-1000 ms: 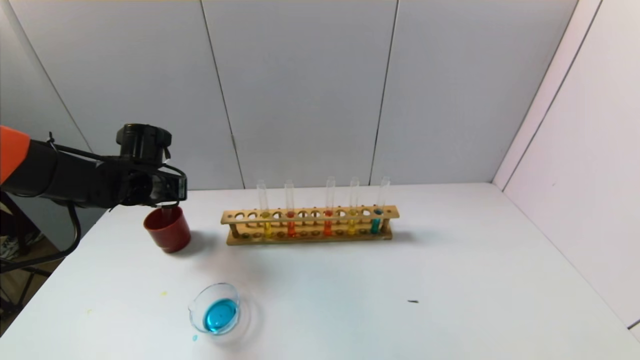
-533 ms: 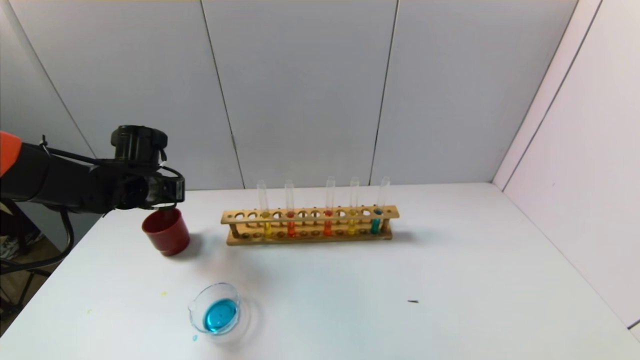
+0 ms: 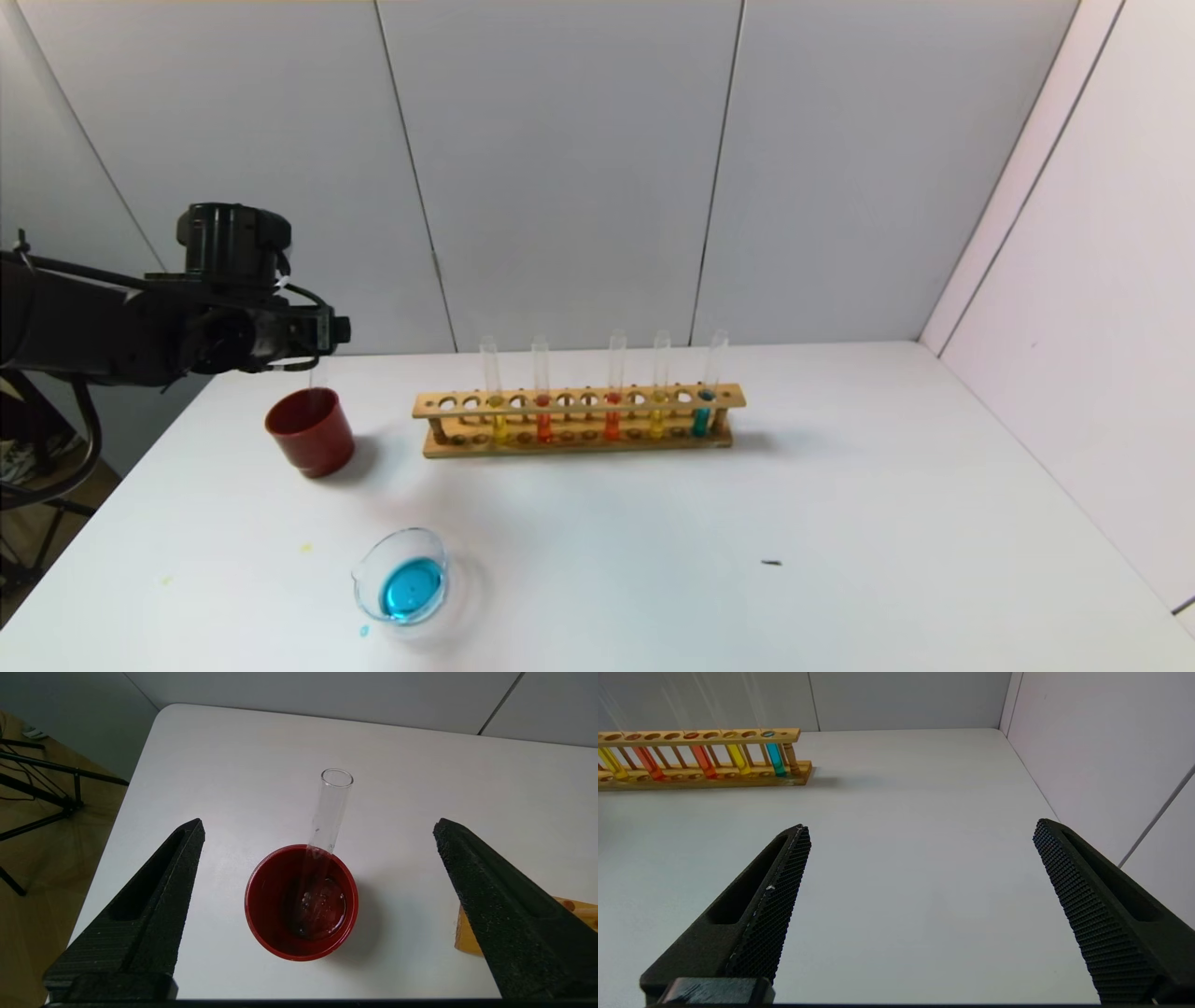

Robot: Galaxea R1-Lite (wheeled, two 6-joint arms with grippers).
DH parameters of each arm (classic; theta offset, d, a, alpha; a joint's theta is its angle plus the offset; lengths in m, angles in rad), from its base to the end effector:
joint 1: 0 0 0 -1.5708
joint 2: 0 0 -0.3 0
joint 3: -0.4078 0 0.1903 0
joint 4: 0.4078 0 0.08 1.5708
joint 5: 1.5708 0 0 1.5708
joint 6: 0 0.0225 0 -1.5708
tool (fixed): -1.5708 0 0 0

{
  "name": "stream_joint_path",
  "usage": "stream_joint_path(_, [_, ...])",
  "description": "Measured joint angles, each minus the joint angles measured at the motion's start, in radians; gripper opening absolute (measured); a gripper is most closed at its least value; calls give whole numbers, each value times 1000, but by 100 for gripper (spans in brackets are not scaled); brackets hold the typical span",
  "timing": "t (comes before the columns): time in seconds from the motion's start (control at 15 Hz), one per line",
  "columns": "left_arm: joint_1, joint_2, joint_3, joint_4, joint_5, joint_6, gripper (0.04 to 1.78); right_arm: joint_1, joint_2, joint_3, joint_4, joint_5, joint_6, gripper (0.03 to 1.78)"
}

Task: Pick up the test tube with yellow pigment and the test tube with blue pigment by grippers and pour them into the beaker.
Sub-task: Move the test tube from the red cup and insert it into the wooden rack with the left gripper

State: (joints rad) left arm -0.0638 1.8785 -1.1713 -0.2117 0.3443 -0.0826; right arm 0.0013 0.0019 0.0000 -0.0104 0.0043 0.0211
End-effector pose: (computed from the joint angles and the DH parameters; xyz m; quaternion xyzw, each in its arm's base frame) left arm 0.3615 -0.0155 0.1817 0.0100 0.2343 0.1453 0.9612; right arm -0.0227 0.0001 0.0766 0.0105 -0.0042 0.0028 0.9999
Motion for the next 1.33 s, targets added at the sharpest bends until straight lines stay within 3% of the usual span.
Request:
stream_joint_path(0.27, [-62, -78, 70, 5, 1, -1, 175, 0, 0, 0, 0, 0, 0, 174])
stream_joint_path(0.53, [-202, -174, 195, -6, 16, -22, 175, 0, 0, 0, 0, 0, 0, 174])
stream_joint_path(0.87, [-400, -225, 265, -23, 145, -111, 175, 0, 0, 0, 0, 0, 0, 174])
stream_joint_path(1.33, [-470, -87, 247, -221, 181, -110, 175, 0, 0, 0, 0, 0, 0, 174])
